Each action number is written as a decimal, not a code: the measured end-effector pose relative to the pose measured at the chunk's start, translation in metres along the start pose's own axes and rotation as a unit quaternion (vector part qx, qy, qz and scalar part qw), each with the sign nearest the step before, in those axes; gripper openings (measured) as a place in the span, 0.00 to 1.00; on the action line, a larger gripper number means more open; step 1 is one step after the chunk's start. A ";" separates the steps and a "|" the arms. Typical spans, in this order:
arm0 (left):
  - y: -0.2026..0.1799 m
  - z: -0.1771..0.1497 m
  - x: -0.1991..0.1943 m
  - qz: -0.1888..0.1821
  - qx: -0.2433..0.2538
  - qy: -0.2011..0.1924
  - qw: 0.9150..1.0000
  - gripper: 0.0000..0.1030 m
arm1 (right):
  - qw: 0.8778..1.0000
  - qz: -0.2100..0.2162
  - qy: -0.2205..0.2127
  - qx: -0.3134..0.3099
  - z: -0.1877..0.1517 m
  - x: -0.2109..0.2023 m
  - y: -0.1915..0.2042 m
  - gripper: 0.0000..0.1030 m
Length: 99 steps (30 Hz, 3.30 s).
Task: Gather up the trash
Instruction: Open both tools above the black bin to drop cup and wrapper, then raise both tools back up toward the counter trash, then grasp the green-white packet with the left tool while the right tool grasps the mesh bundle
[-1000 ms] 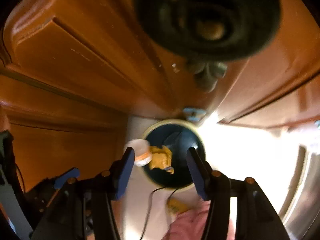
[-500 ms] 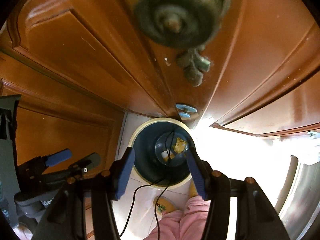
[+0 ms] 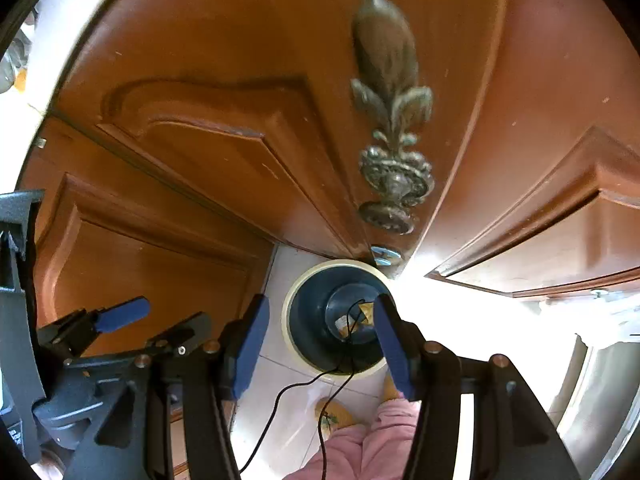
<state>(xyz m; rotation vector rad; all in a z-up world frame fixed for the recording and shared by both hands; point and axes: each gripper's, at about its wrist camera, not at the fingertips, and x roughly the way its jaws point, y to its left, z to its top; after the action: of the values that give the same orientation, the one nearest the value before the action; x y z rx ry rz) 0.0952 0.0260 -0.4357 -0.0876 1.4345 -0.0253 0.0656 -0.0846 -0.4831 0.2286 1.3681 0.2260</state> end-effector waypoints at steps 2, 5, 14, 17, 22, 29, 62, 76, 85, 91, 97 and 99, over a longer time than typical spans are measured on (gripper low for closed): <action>0.001 -0.002 -0.010 -0.004 -0.004 -0.003 1.000 0.75 | 1.000 0.002 -0.001 -0.001 -0.001 -0.003 0.001 0.53; 0.001 -0.007 -0.034 -0.005 -0.006 -0.012 1.000 0.75 | 1.000 0.011 -0.004 -0.005 0.000 -0.021 0.003 0.53; -0.010 -0.014 -0.155 0.007 0.015 -0.081 0.997 0.77 | 0.996 0.041 -0.058 -0.060 0.009 -0.138 0.024 0.53; -0.011 -0.009 -0.196 0.007 0.015 -0.106 0.994 0.77 | 0.991 0.043 -0.090 -0.084 0.015 -0.179 0.031 0.53; -0.008 0.001 -0.263 -0.001 0.016 -0.150 0.988 0.78 | 0.983 0.036 -0.143 -0.106 0.024 -0.253 0.040 0.53; -0.011 0.003 -0.341 0.009 0.032 -0.216 0.976 0.80 | 0.975 0.034 -0.192 -0.105 0.027 -0.346 0.043 0.53; -0.016 -0.021 -0.457 -0.005 0.045 -0.309 0.950 0.93 | 0.957 -0.008 -0.274 -0.092 0.030 -0.509 0.069 0.53; -0.061 0.079 -0.435 -0.005 0.046 -0.304 0.951 0.93 | 0.963 -0.023 -0.253 -0.091 0.130 -0.497 0.019 0.53; -0.108 0.206 -0.369 0.001 0.052 -0.257 0.965 0.93 | 0.973 -0.003 -0.204 -0.105 0.247 -0.443 -0.023 0.53; -0.130 0.281 -0.308 0.015 0.068 -0.230 0.971 0.83 | 0.982 0.030 -0.154 -0.107 0.325 -0.382 -0.042 0.53; -0.134 0.334 -0.245 0.009 0.064 -0.178 0.982 0.63 | 0.988 0.050 -0.094 -0.107 0.379 -0.308 -0.051 0.53; -0.132 0.345 -0.230 0.006 0.059 -0.163 0.985 0.60 | 0.989 0.056 -0.078 -0.109 0.390 -0.288 -0.052 0.53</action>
<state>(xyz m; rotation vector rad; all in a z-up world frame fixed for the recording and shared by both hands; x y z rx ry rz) 0.4099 -0.0741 -0.1526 0.0145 1.1043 -0.0823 0.3961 -0.2301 -0.1556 0.1365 1.1665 0.4399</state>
